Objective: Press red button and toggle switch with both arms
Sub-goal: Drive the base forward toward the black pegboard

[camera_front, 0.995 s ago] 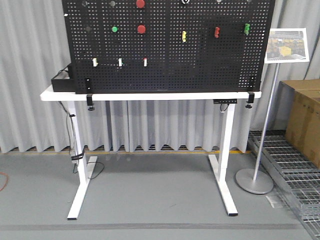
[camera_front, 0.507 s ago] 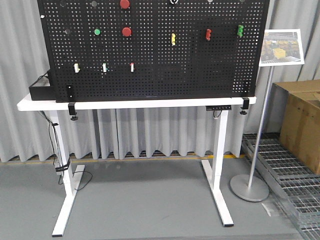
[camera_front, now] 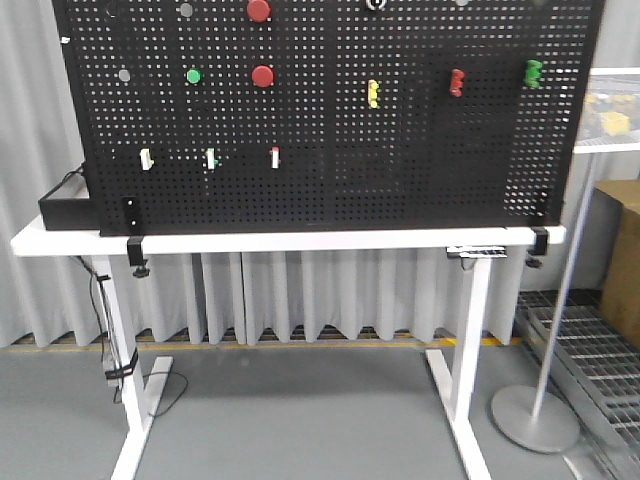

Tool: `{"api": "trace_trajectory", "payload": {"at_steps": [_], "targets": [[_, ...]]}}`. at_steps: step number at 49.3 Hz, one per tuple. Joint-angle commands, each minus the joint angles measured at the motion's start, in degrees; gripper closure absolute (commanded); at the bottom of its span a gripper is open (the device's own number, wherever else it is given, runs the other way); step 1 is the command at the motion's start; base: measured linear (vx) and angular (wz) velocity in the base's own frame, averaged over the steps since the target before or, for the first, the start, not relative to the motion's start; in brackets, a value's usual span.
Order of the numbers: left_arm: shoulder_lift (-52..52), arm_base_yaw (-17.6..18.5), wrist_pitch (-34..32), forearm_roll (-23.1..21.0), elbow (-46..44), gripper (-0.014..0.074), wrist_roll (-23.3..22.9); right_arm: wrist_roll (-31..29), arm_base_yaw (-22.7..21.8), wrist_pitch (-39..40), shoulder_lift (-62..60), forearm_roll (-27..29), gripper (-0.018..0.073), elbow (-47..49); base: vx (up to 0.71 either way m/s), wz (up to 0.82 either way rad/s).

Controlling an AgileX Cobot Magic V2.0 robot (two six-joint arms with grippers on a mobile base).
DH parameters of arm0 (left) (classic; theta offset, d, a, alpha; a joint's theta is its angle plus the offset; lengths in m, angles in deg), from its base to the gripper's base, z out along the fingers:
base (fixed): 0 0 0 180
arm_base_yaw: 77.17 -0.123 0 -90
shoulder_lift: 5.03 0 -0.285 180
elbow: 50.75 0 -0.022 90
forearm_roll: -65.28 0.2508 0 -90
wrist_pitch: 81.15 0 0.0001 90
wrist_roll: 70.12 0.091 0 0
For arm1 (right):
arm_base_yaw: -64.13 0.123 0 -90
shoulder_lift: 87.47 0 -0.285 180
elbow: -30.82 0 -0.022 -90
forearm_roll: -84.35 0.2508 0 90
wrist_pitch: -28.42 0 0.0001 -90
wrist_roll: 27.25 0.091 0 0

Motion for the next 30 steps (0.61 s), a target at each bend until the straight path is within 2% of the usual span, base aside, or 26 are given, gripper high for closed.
{"api": "trace_trajectory", "payload": {"at_steps": [1, 30], "targets": [[0.4, 0.1, -4.5, -0.2, 2.0, 0.0595, -0.4, -0.1, -0.3, 4.5, -1.0, -0.2, 0.0562, -0.6, 0.41, 0.06], [0.4, 0.1, -4.5, -0.2, 2.0, 0.0595, -0.4, -0.1, -0.3, 4.5, -1.0, -0.2, 0.0562, -0.6, 0.40, 0.05]]}}
